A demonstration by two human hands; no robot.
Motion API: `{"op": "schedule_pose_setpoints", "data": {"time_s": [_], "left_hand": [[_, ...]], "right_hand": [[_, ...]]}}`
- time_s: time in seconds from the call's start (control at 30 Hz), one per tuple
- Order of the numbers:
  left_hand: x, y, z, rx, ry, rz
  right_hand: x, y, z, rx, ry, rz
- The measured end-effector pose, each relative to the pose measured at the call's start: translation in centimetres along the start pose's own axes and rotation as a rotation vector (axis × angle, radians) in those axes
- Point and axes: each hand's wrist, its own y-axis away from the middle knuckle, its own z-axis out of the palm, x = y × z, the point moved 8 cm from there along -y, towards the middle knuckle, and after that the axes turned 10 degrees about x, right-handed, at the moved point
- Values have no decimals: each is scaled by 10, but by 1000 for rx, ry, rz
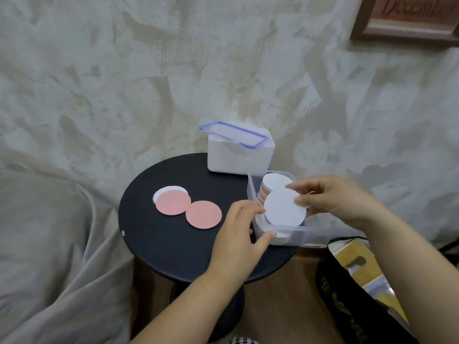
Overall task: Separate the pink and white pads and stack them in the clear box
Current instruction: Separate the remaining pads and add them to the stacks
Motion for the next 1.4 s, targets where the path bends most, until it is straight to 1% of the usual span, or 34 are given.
{"op": "schedule_pose_setpoints", "data": {"time_s": [0.2, 0.43, 0.53, 0.63, 0.7, 0.87, 1.03, 1.27, 1.4], "left_hand": [[-5, 1, 0, 20, 13, -5], [-5, 2, 0, 28, 11, -5], [-5, 2, 0, 25, 3, -2], [-5, 2, 0, 19, 6, -6], [-5, 3, 0, 17, 13, -11], [-4, 3, 0, 18, 12, -12], [-4, 4, -1, 20, 9, -8], [-5, 4, -1, 22, 8, -10], [-5, 4, -1, 19, 13, -13]], "right_hand": [[-13, -5, 16, -168, 227, -71], [-15, -12, 29, -171, 375, -149], [-14, -13, 31, -163, 510, -181], [-16, -14, 37, -153, 704, -260], [-18, -13, 40, -149, 776, -298], [-18, -10, 43, -134, 865, -339], [-18, -7, 42, -124, 838, -335], [-22, -4, 49, -162, 931, -371], [-21, -1, 53, -213, 1015, -389]]}}
